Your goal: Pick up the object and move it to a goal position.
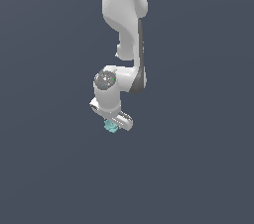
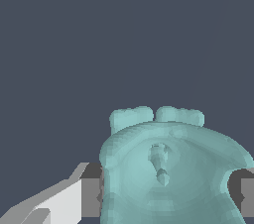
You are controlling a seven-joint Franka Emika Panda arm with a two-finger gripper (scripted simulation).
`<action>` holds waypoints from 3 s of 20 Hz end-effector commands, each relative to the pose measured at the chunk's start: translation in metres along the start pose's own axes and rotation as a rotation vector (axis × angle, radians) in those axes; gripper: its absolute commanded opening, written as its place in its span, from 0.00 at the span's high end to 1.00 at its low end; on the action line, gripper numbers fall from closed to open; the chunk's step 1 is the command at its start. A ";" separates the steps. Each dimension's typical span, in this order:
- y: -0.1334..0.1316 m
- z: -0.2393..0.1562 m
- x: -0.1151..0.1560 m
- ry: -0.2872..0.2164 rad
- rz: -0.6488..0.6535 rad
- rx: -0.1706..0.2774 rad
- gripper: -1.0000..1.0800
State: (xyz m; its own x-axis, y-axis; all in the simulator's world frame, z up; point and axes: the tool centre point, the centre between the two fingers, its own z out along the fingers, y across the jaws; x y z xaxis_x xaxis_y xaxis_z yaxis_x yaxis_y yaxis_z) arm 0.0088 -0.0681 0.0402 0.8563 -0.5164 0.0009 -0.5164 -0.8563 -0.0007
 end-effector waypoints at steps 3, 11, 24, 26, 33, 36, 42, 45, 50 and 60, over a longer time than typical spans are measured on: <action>0.000 0.000 0.000 0.000 0.000 0.000 1.00; 0.001 -0.021 0.004 0.000 0.000 0.000 1.00; 0.007 -0.133 0.029 0.000 0.001 -0.001 1.00; 0.008 -0.155 0.034 0.000 0.001 -0.001 1.00; 0.012 -0.228 0.052 0.000 0.001 -0.002 1.00; 0.013 -0.258 0.059 0.000 0.001 -0.002 1.00; 0.014 -0.308 0.072 0.000 0.001 -0.002 1.00; 0.015 -0.328 0.077 0.000 0.001 -0.002 1.00; 0.015 -0.357 0.085 -0.001 0.000 -0.001 1.00; 0.016 -0.394 0.097 -0.001 0.000 -0.001 1.00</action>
State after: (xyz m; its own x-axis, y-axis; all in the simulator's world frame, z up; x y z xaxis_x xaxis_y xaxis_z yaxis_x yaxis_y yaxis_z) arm 0.0818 -0.1309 0.4304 0.8564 -0.5163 0.0006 -0.5163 -0.8564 0.0002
